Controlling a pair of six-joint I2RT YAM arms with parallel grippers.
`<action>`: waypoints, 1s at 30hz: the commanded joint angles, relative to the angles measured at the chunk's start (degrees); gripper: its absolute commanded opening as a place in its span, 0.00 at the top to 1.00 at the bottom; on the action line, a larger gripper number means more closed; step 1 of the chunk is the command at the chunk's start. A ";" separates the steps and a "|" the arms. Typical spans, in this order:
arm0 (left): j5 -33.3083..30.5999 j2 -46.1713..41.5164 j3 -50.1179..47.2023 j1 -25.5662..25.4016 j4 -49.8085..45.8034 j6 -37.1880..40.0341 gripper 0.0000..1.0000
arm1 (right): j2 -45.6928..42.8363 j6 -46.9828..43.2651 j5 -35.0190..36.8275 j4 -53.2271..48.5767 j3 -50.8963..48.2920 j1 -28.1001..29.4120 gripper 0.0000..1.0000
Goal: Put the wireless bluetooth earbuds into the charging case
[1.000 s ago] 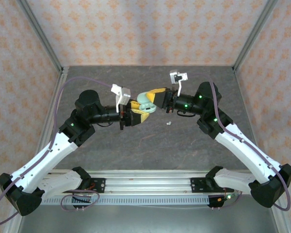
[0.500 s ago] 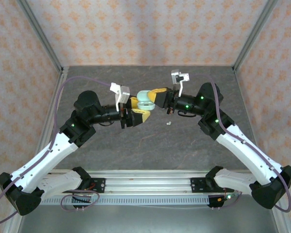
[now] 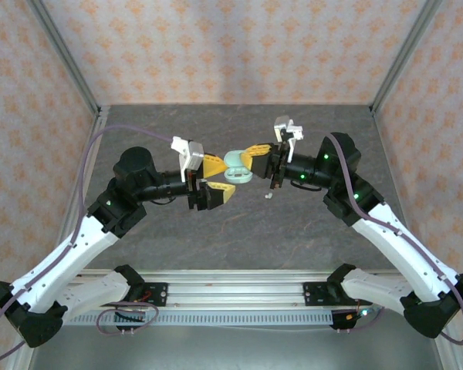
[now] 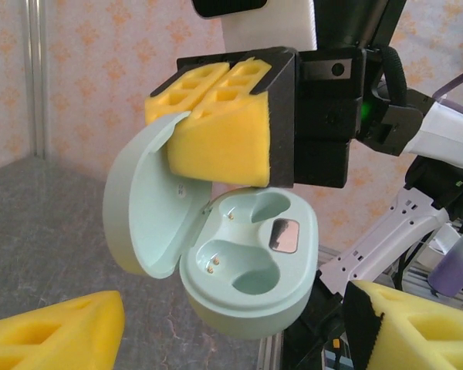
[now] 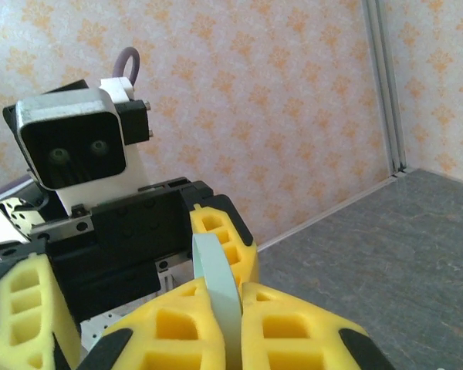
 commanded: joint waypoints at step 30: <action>4.34 3.34 0.26 -0.40 11.64 -4.98 0.29 | -1.55 1.57 -2.47 7.95 -2.06 0.49 0.90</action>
